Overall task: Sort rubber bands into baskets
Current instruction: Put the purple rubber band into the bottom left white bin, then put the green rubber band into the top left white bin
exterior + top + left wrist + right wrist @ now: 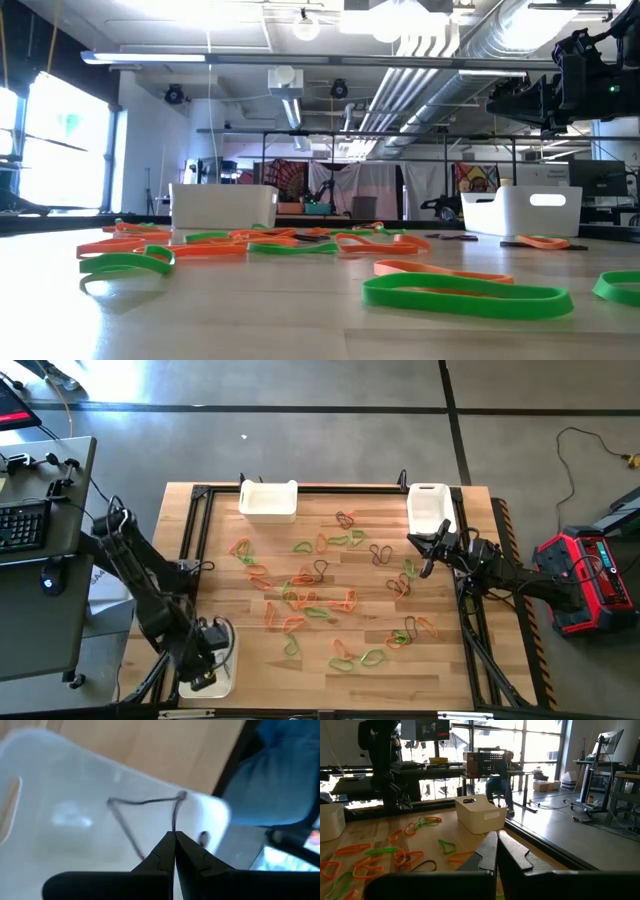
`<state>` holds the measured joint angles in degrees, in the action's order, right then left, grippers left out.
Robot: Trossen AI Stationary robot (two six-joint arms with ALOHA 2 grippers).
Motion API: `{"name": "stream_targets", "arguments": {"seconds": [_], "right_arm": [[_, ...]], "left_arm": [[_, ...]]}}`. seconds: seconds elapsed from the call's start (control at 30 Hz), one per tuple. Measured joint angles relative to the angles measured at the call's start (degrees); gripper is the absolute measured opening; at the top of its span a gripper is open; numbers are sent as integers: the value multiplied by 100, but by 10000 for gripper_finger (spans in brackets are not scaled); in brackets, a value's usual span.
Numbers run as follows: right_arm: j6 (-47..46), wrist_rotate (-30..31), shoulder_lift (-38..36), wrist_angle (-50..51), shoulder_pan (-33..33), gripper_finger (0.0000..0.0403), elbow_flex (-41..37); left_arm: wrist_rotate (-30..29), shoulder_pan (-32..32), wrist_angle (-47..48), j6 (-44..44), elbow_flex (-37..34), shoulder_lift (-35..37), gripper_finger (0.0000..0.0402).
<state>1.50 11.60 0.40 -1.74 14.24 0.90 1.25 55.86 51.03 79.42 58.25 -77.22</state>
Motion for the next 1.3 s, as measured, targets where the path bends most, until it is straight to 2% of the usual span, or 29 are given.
{"name": "stream_targets", "arguments": {"seconds": [0.37,0.47,0.63,1.0,1.3], "right_arm": [[-2,1,1,-2,0,0,0],[0,0,0,-2,0,0,-1],[-2,1,0,-1,1,0,0],[-1,1,0,0,0,0,-1],[-1,1,1,-2,2,0,-1]], "left_arm": [[734,-76,-10,2,-570,-159,0],[880,-149,-6,264,-773,-159,1],[1109,-392,-4,325,-952,-159,24],[1156,-1128,-111,-597,-916,-69,128],[417,-2055,682,-1678,-421,266,129]]}}
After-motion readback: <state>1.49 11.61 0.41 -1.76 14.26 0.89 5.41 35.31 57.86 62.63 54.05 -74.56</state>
